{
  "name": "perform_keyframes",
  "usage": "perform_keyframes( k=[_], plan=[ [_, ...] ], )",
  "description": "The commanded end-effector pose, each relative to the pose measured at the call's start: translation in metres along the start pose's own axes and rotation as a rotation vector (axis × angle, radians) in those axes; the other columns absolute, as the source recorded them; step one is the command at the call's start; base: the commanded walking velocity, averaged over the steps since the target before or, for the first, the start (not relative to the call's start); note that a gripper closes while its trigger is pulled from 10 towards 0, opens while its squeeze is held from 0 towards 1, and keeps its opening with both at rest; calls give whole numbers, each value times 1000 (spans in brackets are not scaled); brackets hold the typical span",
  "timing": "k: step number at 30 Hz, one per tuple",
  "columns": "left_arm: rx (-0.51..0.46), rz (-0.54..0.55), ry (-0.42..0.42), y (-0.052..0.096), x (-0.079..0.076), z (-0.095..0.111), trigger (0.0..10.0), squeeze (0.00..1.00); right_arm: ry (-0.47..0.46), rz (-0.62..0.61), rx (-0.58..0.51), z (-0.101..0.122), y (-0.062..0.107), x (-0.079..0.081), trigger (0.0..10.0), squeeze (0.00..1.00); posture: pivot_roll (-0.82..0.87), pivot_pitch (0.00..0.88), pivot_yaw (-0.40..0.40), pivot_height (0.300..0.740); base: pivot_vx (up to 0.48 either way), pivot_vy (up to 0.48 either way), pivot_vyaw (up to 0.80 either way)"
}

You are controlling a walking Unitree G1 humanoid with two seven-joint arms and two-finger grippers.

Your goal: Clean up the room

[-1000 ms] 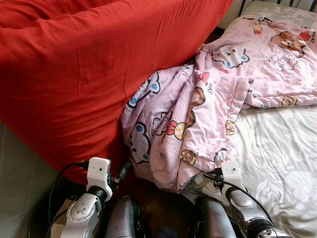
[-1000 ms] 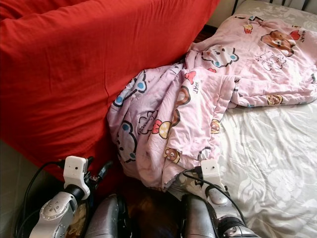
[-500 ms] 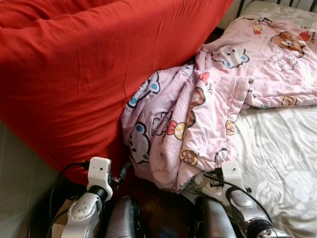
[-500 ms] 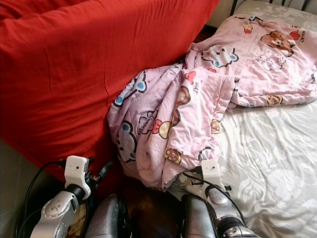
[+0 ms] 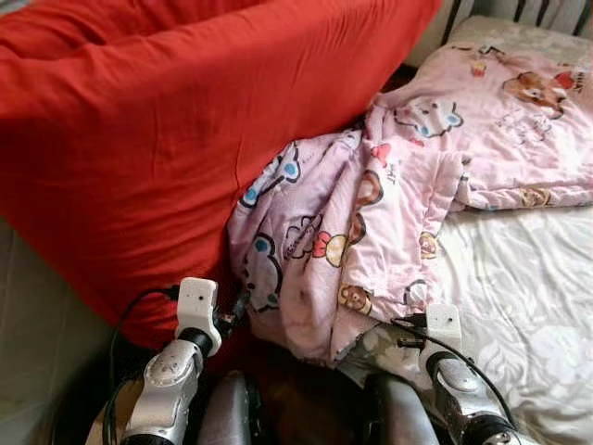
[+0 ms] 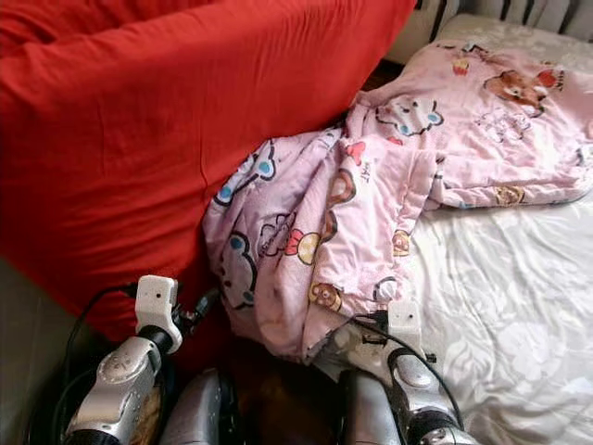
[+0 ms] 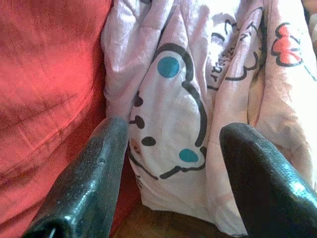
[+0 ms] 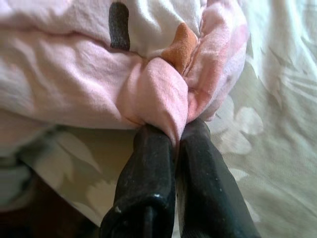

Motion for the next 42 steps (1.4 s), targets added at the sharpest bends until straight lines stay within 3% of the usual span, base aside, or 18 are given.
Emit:
perform_keyframes(
  k=[1,4,15,21,28,34,37,42],
  plan=[
    [38,30,-11,3,8,-11,10000,0,-38,17,-37,0,2,5,10000,0,-25,71,31,611,0,0,0],
    [45,35,-12,-2,9,-13,10000,0,-82,36,-103,6,4,8,10000,0,-33,59,29,621,0,0,0],
    [67,61,0,-6,13,-22,10000,0,-108,30,-118,5,5,12,10000,0,-42,27,18,691,0,0,0],
    [149,115,11,0,28,-41,10000,0,-121,31,-171,15,5,15,10000,0,-45,9,24,726,0,0,0],
    [211,115,-3,2,29,-53,10000,0,-130,-20,-198,19,6,9,10000,0,-52,0,35,740,0,0,0],
    [295,171,42,9,36,-69,10000,0,-91,-10,-212,18,7,12,10000,0,-58,0,40,740,0,0,0],
    [394,217,62,25,42,-91,10000,0,-25,65,-228,13,12,26,10000,0,-59,0,39,740,0,0,0],
    [465,275,92,42,49,-108,10000,0,-106,11,-263,15,13,16,10000,0,-72,0,36,740,0,0,0]
  ],
)
Point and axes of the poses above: a point about 5 cm out from each wrist's last joint towards the gripper, its own y axis pointing back from the gripper into the wrist, its own z axis along the axis of the wrist's last joint, x = y × z, the point moved 3 cm from there along -y, pointing out of the wrist towards the gripper, and after that the axes turned 5 degrees about y, right-handed, at the moved point
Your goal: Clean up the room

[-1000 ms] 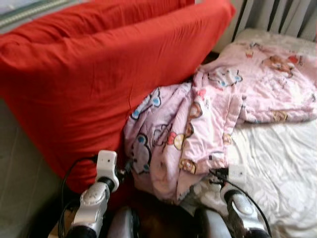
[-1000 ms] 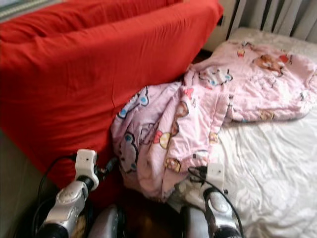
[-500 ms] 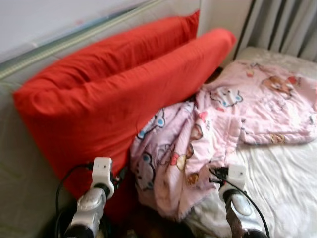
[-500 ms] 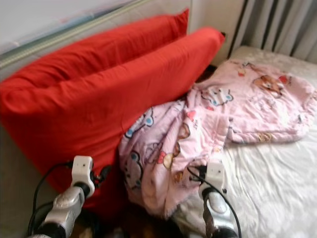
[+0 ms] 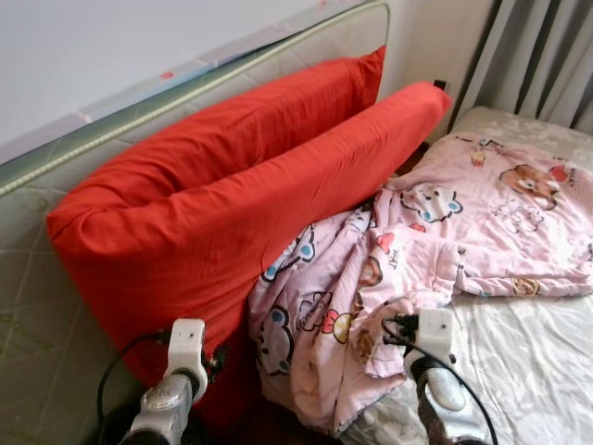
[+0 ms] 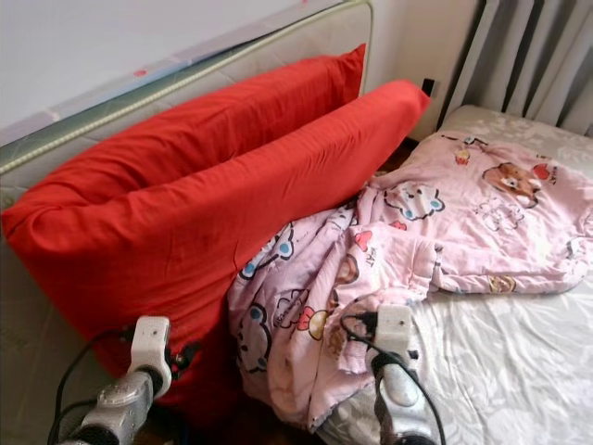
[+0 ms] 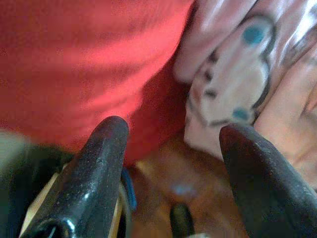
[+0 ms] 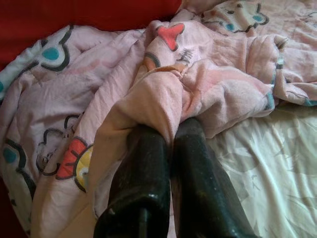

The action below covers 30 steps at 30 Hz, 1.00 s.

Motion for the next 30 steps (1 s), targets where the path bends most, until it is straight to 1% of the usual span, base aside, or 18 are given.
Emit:
perform_keyframes(
  k=[1,3,6,10,12,13,15,21,23,27,30],
  plan=[
    [31,49,24,4,12,-10,10000,0,-34,-51,-52,8,0,-9,10000,0,-75,0,30,740,0,0,0],
    [52,67,32,6,12,-18,10000,0,-65,-84,-76,11,1,-16,10000,0,-71,0,18,740,0,0,0],
    [70,79,36,8,11,-25,10000,0,-74,-95,-73,10,2,-17,10000,0,-64,0,9,740,0,0,0],
    [117,101,59,13,10,-43,10000,0,-63,-86,-72,11,1,-16,10000,0,-58,0,-1,740,0,0,0],
    [125,100,59,14,10,-46,10000,0,-64,-85,-75,11,0,-16,10000,0,-64,0,-3,740,0,0,0],
    [156,91,33,17,8,-55,10000,0,-38,-69,-86,15,-1,-13,10000,0,-72,0,-9,740,0,0,0],
    [181,91,28,20,8,-64,10000,0,-17,-48,-96,17,-1,-12,10000,0,-76,0,-14,740,0,0,0],
    [203,96,25,24,8,-73,10000,0,-12,-50,-87,14,0,-12,10000,0,-71,0,-19,740,0,0,0],
    [204,89,1,25,7,-74,10000,0,-16,-50,-77,11,1,-10,10000,0,-76,0,-15,740,0,0,0],
    [211,86,3,26,6,-78,10000,0,-16,-32,-78,11,1,-3,10000,0,-86,0,-11,740,0,0,0],
    [213,84,0,26,6,-78,10000,0,-17,-32,-79,11,1,-3,10000,0,-86,0,-10,740,0,0,0]
  ],
)
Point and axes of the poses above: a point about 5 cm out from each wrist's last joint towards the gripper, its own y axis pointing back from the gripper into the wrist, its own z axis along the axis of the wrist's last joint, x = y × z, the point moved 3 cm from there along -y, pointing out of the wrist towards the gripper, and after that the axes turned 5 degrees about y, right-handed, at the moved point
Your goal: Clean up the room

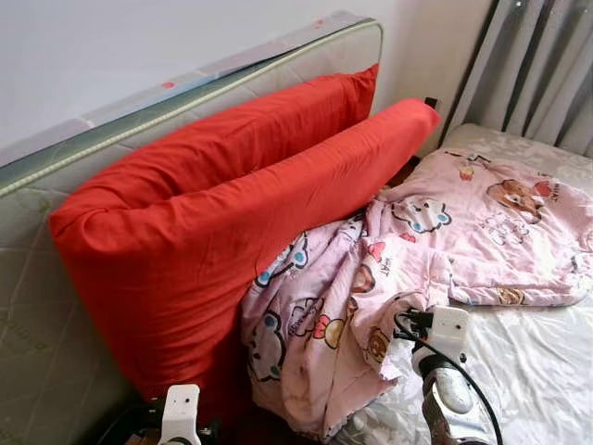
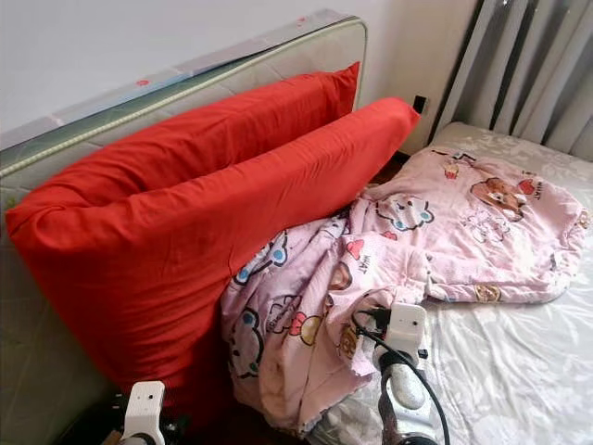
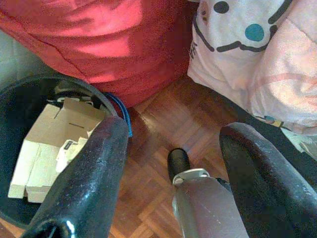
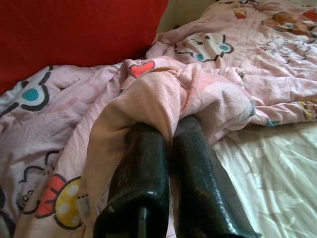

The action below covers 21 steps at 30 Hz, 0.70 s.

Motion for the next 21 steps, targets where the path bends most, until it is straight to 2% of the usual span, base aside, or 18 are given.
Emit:
perform_keyframes(
  k=[1,13,21],
  plan=[
    [28,4,-7,2,2,-9,10000,0,6,3,-13,1,1,1,10000,0,-86,0,-7,740,0,0,0],
    [49,3,-29,4,7,-16,10000,0,4,-6,-13,2,0,2,10000,0,-85,0,0,740,0,0,0],
    [56,18,-29,6,15,-18,10000,0,8,-29,-19,5,-2,-4,10000,0,-80,0,4,740,0,0,0]
  ],
)
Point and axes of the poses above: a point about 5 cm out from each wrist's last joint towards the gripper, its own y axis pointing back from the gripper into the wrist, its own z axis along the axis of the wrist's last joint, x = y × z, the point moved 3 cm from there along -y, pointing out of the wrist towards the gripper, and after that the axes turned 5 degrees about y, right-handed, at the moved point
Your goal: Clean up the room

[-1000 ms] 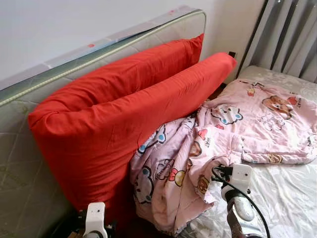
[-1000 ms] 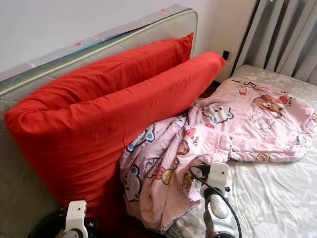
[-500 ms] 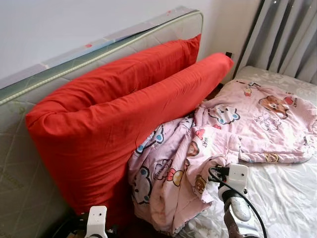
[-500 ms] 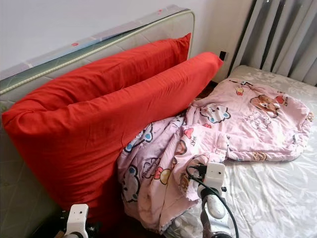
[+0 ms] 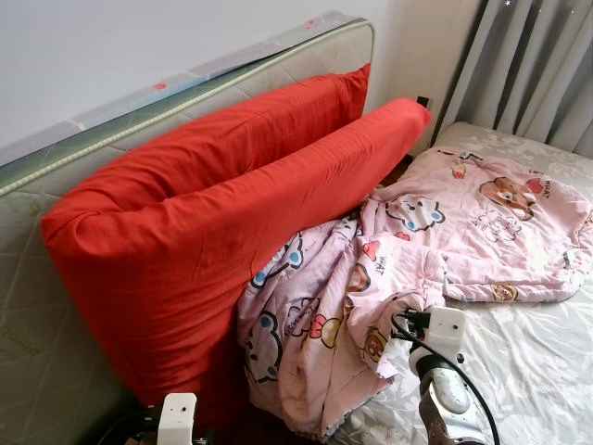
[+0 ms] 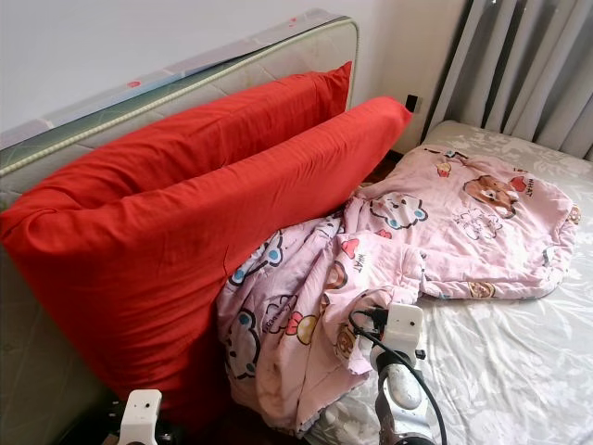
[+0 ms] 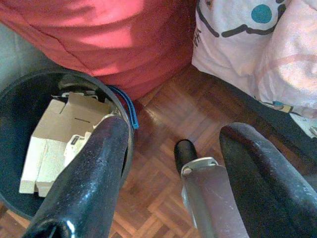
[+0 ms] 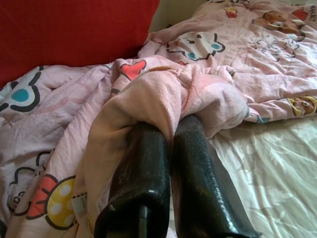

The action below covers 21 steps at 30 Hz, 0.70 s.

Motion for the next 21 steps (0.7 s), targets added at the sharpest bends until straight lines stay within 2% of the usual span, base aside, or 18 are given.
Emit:
perform_keyframes(
  k=[1,5,21],
  plan=[
    [28,8,5,2,5,-9,10000,0,5,-6,-20,5,-2,-1,10000,0,-80,0,4,740,0,0,0],
    [25,-6,-22,1,3,-6,10000,0,3,-6,-23,6,-2,0,10000,0,-75,0,5,740,-121,0,0],
    [21,-11,-32,1,3,-4,10000,0,-4,-12,-29,7,-2,1,10000,0,-68,0,8,740,-266,0,0]
  ],
)
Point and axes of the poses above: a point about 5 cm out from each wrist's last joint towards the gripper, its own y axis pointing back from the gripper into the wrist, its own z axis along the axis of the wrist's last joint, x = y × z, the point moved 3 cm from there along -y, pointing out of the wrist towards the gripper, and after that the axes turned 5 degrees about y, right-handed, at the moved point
